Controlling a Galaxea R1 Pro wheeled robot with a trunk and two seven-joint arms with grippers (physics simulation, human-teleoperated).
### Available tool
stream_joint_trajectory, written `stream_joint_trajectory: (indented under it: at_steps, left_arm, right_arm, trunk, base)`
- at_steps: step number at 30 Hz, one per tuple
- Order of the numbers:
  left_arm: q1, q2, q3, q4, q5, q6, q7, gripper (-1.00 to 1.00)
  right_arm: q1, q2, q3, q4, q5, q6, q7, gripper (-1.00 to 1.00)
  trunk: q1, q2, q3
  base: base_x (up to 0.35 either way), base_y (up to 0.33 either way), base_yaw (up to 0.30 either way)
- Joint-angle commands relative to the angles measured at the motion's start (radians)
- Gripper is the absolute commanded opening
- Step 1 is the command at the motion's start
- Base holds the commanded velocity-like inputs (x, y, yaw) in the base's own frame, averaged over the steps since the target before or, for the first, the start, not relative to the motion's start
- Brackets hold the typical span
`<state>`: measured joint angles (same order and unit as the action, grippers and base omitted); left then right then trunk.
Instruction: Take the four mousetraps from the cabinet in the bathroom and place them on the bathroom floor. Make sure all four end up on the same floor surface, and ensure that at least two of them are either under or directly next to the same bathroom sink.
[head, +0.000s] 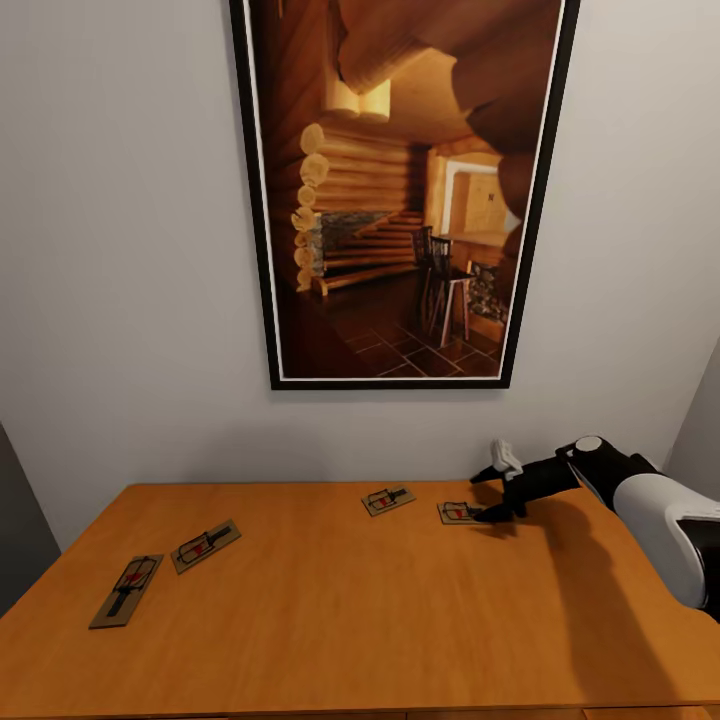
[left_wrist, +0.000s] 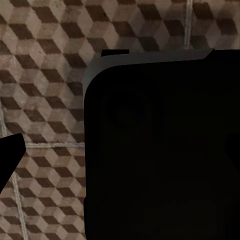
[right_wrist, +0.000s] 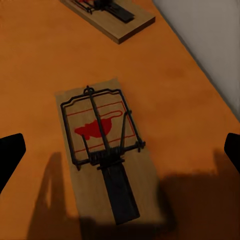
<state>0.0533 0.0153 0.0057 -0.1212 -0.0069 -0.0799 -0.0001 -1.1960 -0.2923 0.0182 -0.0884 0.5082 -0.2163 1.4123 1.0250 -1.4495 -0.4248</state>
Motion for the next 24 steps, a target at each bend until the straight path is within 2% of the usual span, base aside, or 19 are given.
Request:
stream_joint_trajectory:
  at_steps: [1, 8, 16, 24]
  left_arm:
    - [0.0, 0.0, 0.0, -0.002, -0.001, -0.001, 0.0, 1.0]
    - [0.0, 0.0, 0.0, -0.002, -0.001, -0.001, -0.001, 1.0]
    - [0.0, 0.0, 0.0, -0.002, -0.001, -0.001, -0.001, 1.0]
    - [0.0, 0.0, 0.0, -0.002, -0.001, -0.001, -0.001, 1.0]
  right_arm:
    - [-0.001, 0.005, 0.002, -0.001, 0.001, -0.006, -0.007, 1.0]
    - [-0.001, 0.018, 0.002, 0.002, 0.01, -0.006, -0.038, 1.0]
    - [-0.001, 0.023, 0.002, 0.004, 0.036, -0.006, -0.043, 1.0]
    - [-0.001, 0.027, 0.002, 0.019, 0.038, -0.008, -0.048, 1.0]
  trunk:
    - [0.0, -0.001, -0.001]
    - [0.0, -0.001, -0.001]
    - [0.0, -0.001, -0.001]
    - [0.0, -0.001, -0.001]
  base:
    - [0.0, 0.0, 0.0]
    - [0.0, 0.0, 0.0]
    - [0.0, 0.0, 0.0]
    - [0.0, 0.0, 0.0]
